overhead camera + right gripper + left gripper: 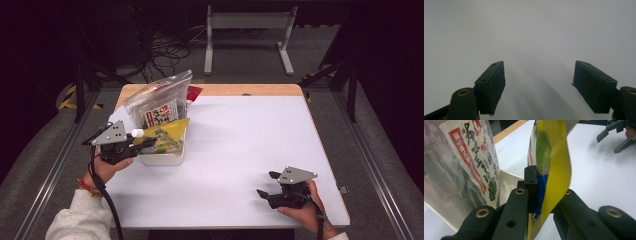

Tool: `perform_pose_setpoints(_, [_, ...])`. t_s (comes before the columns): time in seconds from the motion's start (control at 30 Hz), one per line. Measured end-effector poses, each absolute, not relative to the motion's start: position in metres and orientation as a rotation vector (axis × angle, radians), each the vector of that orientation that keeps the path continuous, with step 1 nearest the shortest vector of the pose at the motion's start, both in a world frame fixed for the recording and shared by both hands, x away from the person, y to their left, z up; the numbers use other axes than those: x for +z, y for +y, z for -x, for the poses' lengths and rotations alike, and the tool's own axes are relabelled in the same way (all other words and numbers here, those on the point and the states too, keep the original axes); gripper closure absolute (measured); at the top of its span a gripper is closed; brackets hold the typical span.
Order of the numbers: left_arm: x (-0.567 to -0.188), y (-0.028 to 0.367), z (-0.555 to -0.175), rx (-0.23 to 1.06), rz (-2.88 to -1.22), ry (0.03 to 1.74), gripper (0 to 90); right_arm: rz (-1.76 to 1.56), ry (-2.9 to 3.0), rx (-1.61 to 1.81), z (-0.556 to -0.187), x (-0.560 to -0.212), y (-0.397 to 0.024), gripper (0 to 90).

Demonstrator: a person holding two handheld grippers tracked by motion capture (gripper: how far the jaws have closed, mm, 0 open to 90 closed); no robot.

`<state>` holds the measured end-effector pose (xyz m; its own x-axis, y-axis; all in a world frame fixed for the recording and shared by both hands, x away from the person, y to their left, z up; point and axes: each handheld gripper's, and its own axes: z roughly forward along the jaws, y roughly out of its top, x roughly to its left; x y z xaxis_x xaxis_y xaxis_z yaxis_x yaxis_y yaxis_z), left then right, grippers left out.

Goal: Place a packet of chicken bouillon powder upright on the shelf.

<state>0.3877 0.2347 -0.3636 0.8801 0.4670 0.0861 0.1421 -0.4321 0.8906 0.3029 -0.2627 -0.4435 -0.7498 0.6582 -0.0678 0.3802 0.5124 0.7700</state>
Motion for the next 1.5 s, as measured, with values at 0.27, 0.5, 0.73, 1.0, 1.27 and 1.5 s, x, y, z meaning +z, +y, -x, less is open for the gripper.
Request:
perform_pose_setpoints(0.27, [-0.371,0.235,-0.390,0.378,-2.005,0.463,85.2,-0.858,2.397,1.105,-0.303,-0.442,-0.263,25.6])
perform_pose_setpoints(0.5, [-0.376,0.234,-0.391,0.377,-2.015,0.478,85.2,-0.856,2.401,1.104,-0.302,-0.442,-0.262,25.6])
perform_pose_setpoints(0.73, [-0.383,0.237,-0.392,0.372,-2.013,0.503,85.2,-0.858,2.390,1.111,-0.302,-0.441,-0.264,25.4])
perform_pose_setpoints(1.0, [-0.386,0.238,-0.391,0.371,-2.005,0.513,85.2,-0.857,2.376,1.121,-0.301,-0.438,-0.265,25.3])
perform_pose_setpoints(1.27, [-0.394,0.245,-0.393,0.361,-1.984,0.542,85.3,-0.846,2.370,1.122,-0.301,-0.437,-0.264,25.1])
perform_pose_setpoints(1.5, [-0.399,0.249,-0.394,0.359,-1.973,0.561,85.3,-0.846,2.364,1.125,-0.301,-0.436,-0.265,25.0])
